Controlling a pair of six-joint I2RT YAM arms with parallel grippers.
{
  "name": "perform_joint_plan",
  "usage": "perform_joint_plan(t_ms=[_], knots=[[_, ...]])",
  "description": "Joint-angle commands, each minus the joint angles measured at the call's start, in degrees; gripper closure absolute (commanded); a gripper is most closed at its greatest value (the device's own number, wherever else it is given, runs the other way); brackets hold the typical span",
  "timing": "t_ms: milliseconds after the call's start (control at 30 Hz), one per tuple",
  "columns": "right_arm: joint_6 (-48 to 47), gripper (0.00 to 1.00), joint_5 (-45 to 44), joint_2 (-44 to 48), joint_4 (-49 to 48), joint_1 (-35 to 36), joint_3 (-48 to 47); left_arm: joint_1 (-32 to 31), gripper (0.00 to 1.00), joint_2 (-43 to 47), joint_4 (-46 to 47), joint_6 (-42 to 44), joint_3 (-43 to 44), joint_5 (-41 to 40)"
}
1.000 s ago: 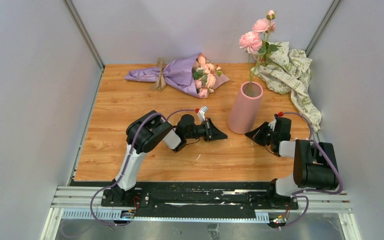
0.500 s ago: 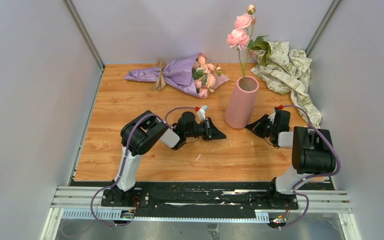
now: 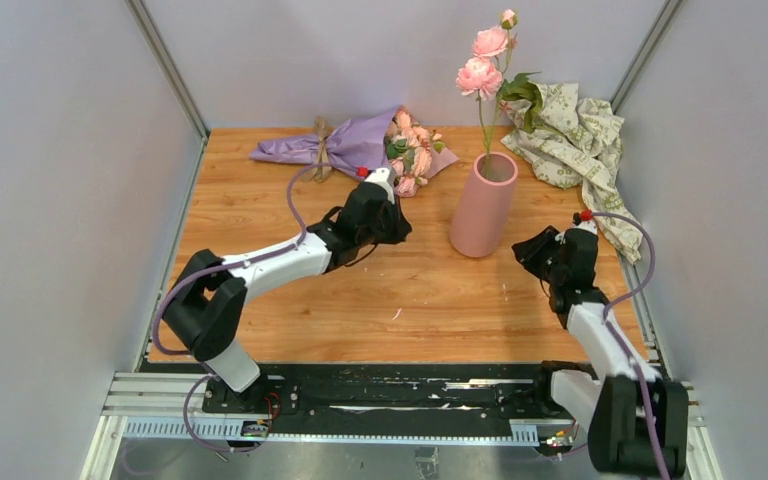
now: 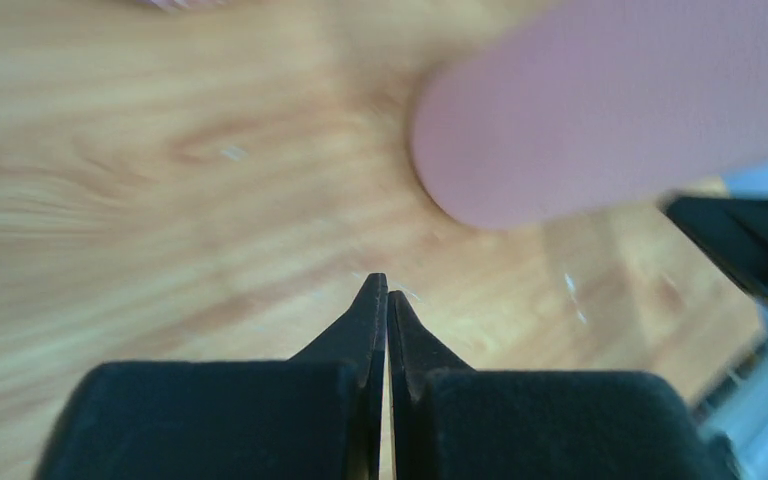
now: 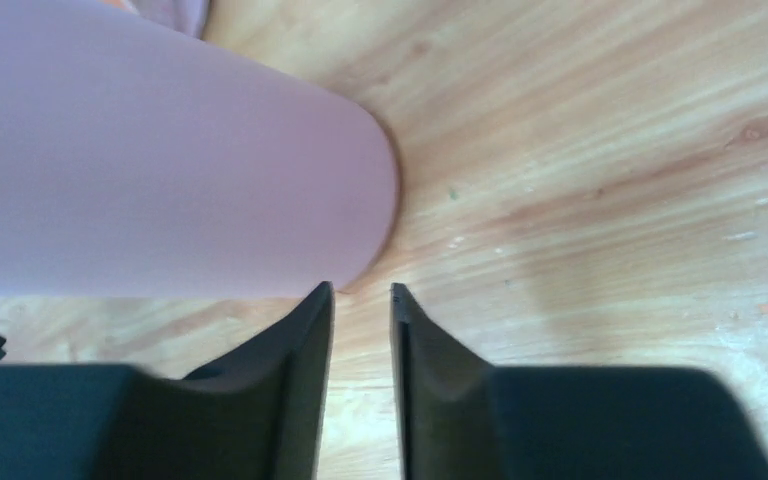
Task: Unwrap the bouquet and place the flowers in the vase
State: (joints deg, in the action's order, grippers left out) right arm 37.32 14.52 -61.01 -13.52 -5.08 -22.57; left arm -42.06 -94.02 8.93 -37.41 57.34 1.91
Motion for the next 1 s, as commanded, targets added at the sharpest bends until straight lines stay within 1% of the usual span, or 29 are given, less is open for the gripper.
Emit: perform_joint_plan(t_ms=[0,33,100,133,167,200,233,300,333,400,467,500,533,567,600,633,667,733,767,800,833,867,967], knots=[[-6.4,0.58,-11.64,12.41,14.0,6.56,-1.82,1.37,0.97,3.88,-22.42,9.87,7.46,-25.03],[-7.01,0.5,-13.22,14.74,15.93,8.32,-2.32,2.59,0.83,4.23,-23.89,9.81,8.92,-26.16],[-7.94,0.38,-14.47,18.35,18.11,11.49,-3.05,7.39,0.51,4.88,-25.36,8.07,9.61,-23.23],[-8.28,0.35,-16.06,19.21,18.76,13.09,-3.54,10.13,0.29,5.25,-25.41,6.84,9.58,-20.39],[-8.33,0.33,-16.93,19.79,19.57,14.55,-3.8,12.61,0.17,5.49,-25.05,5.68,9.25,-17.7],[-8.43,0.33,-17.66,20.09,19.77,16.47,-3.88,15.07,0.03,5.42,-24.16,5.02,8.87,-15.21],[-8.68,0.35,-18.86,20.16,19.66,19.03,-3.93,17.05,0.01,5.15,-23.51,4.85,8.78,-14.02],[-9.14,0.39,-23.62,19.4,19.36,25.45,-4.16,19.74,0.0,3.41,-23.57,5.94,10.31,-14.23],[-9.6,0.4,-26.63,18.32,19.14,30.68,-4.56,20.5,0.0,2.04,-23.64,7.59,11.9,-14.34],[-10.73,0.4,-32.26,14.47,17.98,38.75,-5.95,21.53,0.0,-1.91,-24.35,11.93,17.88,-13.11],[-11.78,0.4,-36.39,10.3,16.52,45.79,-8.38,21.69,0.0,-6.38,-26.3,13.24,23.1,-14.78],[-12.18,0.4,-37.63,7.44,16.0,48.59,-10.03,22.03,0.02,-8.28,-26.96,12.4,25.78,-14.85],[-12.71,0.39,-38.49,3.64,15.76,50.88,-12.47,23.12,0.06,-10.48,-27.57,9.09,28.48,-13.6],[-13.17,0.39,-38.86,0.72,15.66,52.77,-14.11,24.27,0.08,-11.55,-27.38,5.69,29.37,-12.36],[-13.35,0.39,-38.84,-1.71,15.4,54.11,-15.3,25.55,0.11,-12.03,-26.81,0.65,29.16,-11.82],[-13.41,0.39,-38.24,-3.63,14.98,55.07,-16.82,27.13,0.16,-12.27,-24.11,-4.72,27.73,-9.79],[-13.38,0.39,-37.7,-5.07,14.25,55.37,-17.29,28.67,0.18,-12.16,-22.15,-10.39,24.91,-7.99],[-13.37,0.39,-35.84,-6.48,11.36,55.74,-17.68,31.22,0.22,-11.3,-12.4,-21.73,17.06,-5.4],[-13.41,0.39,-34.89,-6.83,10.62,55.84,-17.83,32.12,0.24,-11.45,-4.83,-26.86,13.9,-4.17],[-13.71,0.39,-34.6,-7.06,10.63,55.88,-18.1,32.82,0.25,-12.22,-0.6,-30.68,11.59,-2.94],[-13.86,0.39,-34.44,-7.19,10.86,55.95,-18.45,33.11,0.26,-13.34,1.02,-32.81,11.04,-2.39],[-14.13,0.39,-34.42,-7.33,11.47,55.97,-18.72,33.18,0.26,-14.82,1.85,-33.22,11.76,-2.28],[-14.9,0.39,-34.3,-6.84,12.51,55.97,-18.8,33.25,0.24,-19.96,1.72,-33.46,16.72,-2.26]])
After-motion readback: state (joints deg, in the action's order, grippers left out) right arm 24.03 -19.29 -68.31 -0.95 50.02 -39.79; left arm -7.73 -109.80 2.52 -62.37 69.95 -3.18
